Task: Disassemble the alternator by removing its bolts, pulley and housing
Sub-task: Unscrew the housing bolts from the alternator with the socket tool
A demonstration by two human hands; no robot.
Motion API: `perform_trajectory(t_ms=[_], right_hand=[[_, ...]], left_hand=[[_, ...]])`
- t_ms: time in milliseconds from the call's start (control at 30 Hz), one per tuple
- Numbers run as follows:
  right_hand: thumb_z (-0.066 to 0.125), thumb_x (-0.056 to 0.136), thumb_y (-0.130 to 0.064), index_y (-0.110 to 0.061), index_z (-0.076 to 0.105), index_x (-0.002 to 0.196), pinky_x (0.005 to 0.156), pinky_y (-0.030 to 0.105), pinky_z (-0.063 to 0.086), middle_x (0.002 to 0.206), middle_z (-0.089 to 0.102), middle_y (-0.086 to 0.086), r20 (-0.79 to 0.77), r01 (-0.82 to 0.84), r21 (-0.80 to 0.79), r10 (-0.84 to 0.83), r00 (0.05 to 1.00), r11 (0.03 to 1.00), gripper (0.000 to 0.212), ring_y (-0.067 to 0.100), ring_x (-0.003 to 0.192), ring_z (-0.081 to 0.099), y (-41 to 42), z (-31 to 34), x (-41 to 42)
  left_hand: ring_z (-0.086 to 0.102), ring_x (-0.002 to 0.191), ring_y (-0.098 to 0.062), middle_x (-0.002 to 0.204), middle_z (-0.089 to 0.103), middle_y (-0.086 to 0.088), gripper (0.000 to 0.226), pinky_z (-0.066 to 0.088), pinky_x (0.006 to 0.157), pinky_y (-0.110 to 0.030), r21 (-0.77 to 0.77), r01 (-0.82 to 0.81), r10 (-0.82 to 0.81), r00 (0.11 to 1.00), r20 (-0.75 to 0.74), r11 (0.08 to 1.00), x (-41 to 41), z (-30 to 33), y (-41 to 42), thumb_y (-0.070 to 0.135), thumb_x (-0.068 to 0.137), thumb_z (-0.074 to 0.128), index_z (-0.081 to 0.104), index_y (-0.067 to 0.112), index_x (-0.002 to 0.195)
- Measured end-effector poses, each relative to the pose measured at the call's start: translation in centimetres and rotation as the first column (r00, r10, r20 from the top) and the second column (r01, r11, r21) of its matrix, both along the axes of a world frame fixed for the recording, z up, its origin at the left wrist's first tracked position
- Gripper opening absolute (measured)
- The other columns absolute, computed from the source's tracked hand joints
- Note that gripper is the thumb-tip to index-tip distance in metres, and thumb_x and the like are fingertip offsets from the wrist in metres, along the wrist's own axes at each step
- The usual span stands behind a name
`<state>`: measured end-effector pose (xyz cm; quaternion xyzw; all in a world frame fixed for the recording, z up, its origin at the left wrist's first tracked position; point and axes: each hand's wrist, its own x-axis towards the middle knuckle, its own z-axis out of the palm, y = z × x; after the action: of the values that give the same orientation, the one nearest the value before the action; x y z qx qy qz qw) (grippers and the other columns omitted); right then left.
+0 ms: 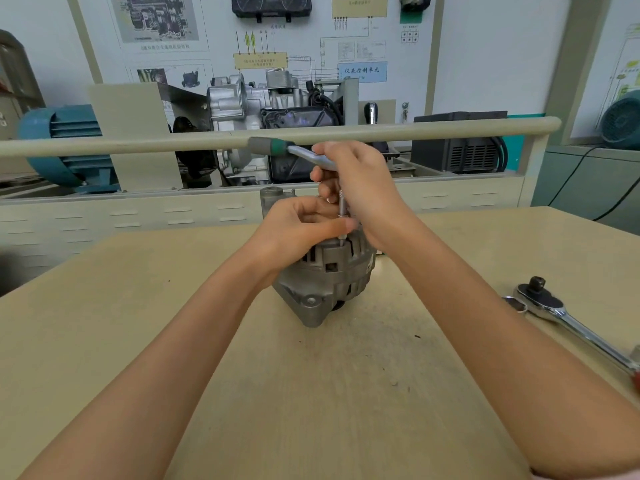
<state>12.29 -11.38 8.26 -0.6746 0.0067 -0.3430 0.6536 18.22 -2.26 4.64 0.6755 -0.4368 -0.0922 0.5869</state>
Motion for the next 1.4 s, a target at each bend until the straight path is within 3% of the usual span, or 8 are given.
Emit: perform_trajectory(t_ms=[167,333,567,667,833,1067,1233,1400], right_hand=[[0.04,0.1,-0.03,-0.01,0.047,0.112,0.058,0.023,0.039,0.076,0.048,-0.009,0.111,0.426,-0.268,-0.412,0.904,0.864,0.024,0.005,0.066,0.048,1.7,-1.1,0.8],[0.043,0.099,-0.031,-0.013,0.051,0.101,0.061,0.023,0.045,0.078,0.056,-0.004,-0.057,0.193,-0.154,-0.204,0.977,0.969,0.02,0.006,0.059,0.05,0.6,0.0,0.4],[0.041,0.099,-0.02,-0.008,0.062,0.093,0.044,0.017,0.042,0.063,0.057,0.002,0.004,-0.147,0.036,0.147,0.989,0.988,0.025,0.009,0.048,0.047,-0.4,-0.1,-0.1],[0.04,0.097,-0.014,-0.011,0.058,0.088,0.046,0.019,0.041,0.062,0.057,0.001,0.061,-0.02,0.067,0.016,0.998,0.998,0.02,0.006,0.046,0.046,0.6,-0.3,0.0],[0.039,0.1,-0.03,-0.011,0.048,0.105,0.059,0.027,0.042,0.079,0.053,-0.004,0.185,0.453,-0.169,-0.423,0.887,0.875,0.021,0.008,0.065,0.051,2.6,-1.8,0.5],[0.045,0.098,-0.03,-0.012,0.053,0.089,0.069,0.035,0.049,0.078,0.06,0.0,0.062,0.318,-0.218,-0.312,0.948,0.923,0.022,0.014,0.066,0.054,0.9,-1.0,0.6],[0.047,0.098,-0.023,-0.002,0.06,0.101,0.052,0.018,0.045,0.064,0.059,-0.002,0.052,0.085,-0.177,-0.077,0.996,0.981,0.026,0.002,0.045,0.048,0.0,-0.6,0.3],[0.041,0.1,-0.034,-0.01,0.054,0.098,0.068,0.037,0.049,0.078,0.063,-0.001,0.092,0.463,-0.352,-0.462,0.882,0.813,0.028,0.017,0.069,0.06,0.9,-1.2,0.3]], left_hand=[[0.057,0.046,0.005,0.046,0.06,0.013,0.034,0.041,0.046,-0.007,-0.024,-0.077,0.078,0.994,0.07,0.997,-0.6,-0.2,-0.3,-0.013,0.082,0.057,0.058,0.016,0.066],[0.07,0.076,-0.002,0.079,0.074,0.007,0.011,0.052,0.068,-0.01,0.027,0.0,-0.002,0.999,0.039,1.0,-0.1,-0.1,-0.1,0.007,0.085,0.067,0.069,0.018,0.087],[0.07,0.091,-0.005,0.093,0.076,0.005,0.013,0.051,0.078,-0.012,0.039,0.053,-0.052,0.999,-0.016,0.998,0.4,0.1,0.3,0.01,0.083,0.069,0.072,0.017,0.094],[0.069,0.08,-0.007,0.083,0.074,0.0,0.011,0.055,0.077,-0.018,0.009,-0.018,0.018,1.0,0.019,1.0,0.0,0.0,0.0,0.002,0.08,0.07,0.069,0.01,0.087],[0.058,0.047,0.006,0.047,0.061,0.015,0.039,0.041,0.045,-0.006,0.001,-0.038,0.037,0.994,0.103,0.999,-0.6,-0.1,0.1,-0.015,0.085,0.052,0.058,0.018,0.066],[0.071,0.079,-0.004,0.081,0.075,0.007,0.022,0.051,0.067,-0.011,0.062,0.096,-0.099,0.994,0.043,0.993,0.3,0.0,0.5,0.006,0.089,0.062,0.072,0.024,0.082],[0.071,0.093,-0.009,0.094,0.076,0.002,0.016,0.051,0.077,-0.013,0.056,0.131,-0.131,0.991,-0.004,0.99,0.6,0.0,0.7,0.014,0.087,0.065,0.075,0.025,0.088],[0.07,0.072,-0.002,0.073,0.074,0.008,0.021,0.05,0.064,-0.011,-0.012,0.042,-0.042,0.999,0.025,0.999,0.2,-0.1,0.1,-0.001,0.085,0.064,0.071,0.018,0.079]])
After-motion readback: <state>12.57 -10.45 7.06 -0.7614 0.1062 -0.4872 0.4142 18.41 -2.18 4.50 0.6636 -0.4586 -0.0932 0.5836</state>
